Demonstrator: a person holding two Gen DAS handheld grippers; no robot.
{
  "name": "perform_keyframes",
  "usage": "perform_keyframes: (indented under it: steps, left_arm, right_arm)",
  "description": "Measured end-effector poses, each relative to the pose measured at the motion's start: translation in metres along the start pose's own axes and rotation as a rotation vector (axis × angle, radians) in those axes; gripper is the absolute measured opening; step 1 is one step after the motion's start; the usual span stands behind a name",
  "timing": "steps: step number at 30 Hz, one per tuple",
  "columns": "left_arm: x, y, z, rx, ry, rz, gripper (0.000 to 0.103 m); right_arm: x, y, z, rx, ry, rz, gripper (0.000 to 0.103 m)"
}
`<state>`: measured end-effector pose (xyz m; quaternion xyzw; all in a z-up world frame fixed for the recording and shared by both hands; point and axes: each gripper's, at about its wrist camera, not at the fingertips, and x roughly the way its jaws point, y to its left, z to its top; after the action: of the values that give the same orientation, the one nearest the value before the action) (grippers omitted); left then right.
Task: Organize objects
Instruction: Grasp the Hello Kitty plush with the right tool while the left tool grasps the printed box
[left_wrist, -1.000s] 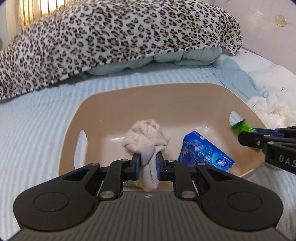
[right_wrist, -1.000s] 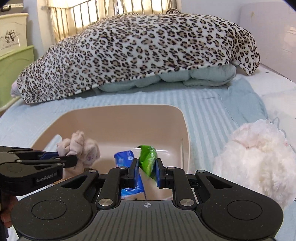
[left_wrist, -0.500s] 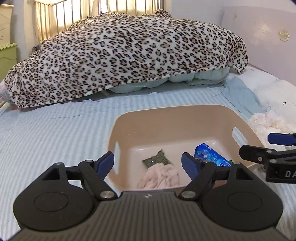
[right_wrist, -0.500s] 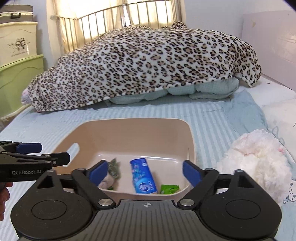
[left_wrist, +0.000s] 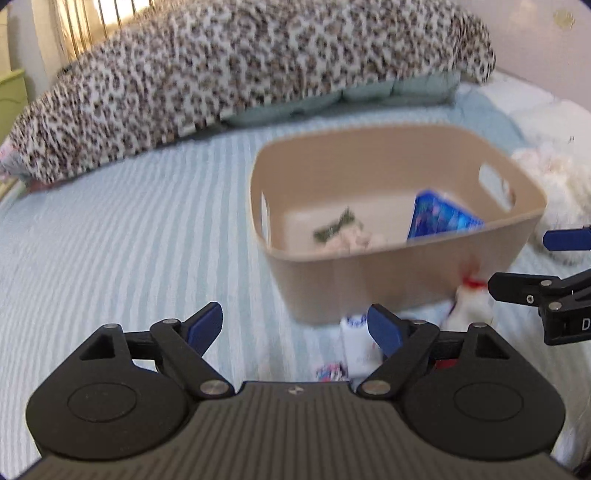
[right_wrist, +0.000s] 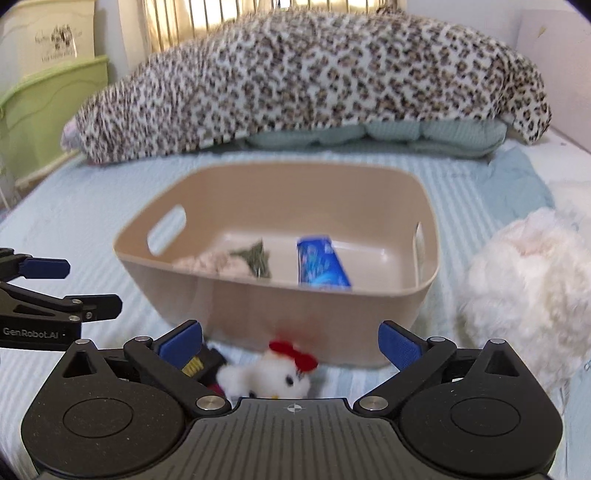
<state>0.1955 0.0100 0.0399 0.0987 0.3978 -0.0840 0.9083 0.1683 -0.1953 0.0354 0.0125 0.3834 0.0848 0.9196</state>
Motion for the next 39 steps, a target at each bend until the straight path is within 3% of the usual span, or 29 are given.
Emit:
perform_keyframes:
  steps: [14, 17, 23, 25, 28, 34, 39]
  left_arm:
    - [0.052, 0.000, -0.025, 0.011, 0.213, -0.078, 0.086]
    - [0.059, -0.003, -0.026, 0.029, 0.250, -0.076, 0.081]
    - [0.070, -0.003, -0.031, 0.011, 0.312, -0.115, 0.059]
    - [0.069, -0.004, -0.032, 0.018, 0.314, -0.123, 0.047]
    - [0.066, -0.006, -0.032, 0.018, 0.314, -0.146, 0.025]
    - [0.052, -0.003, -0.031, -0.008, 0.299, -0.134, 0.025]
    - [0.020, 0.002, -0.024, -0.044, 0.216, -0.121, 0.025]
  right_arm:
    - [0.057, -0.007, -0.024, 0.098, 0.175, 0.051, 0.103]
    - [0.065, -0.005, -0.024, 0.101, 0.185, 0.058, 0.103]
    - [0.073, 0.003, -0.029, 0.065, 0.214, 0.100, 0.079]
    - [0.071, 0.004, -0.029, 0.061, 0.209, 0.120, 0.066]
    - [0.067, 0.005, -0.029, 0.048, 0.201, 0.121, 0.063]
    - [0.050, 0.009, -0.025, 0.020, 0.152, 0.104, 0.059]
    - [0.022, 0.010, -0.017, 0.002, 0.092, 0.115, 0.059]
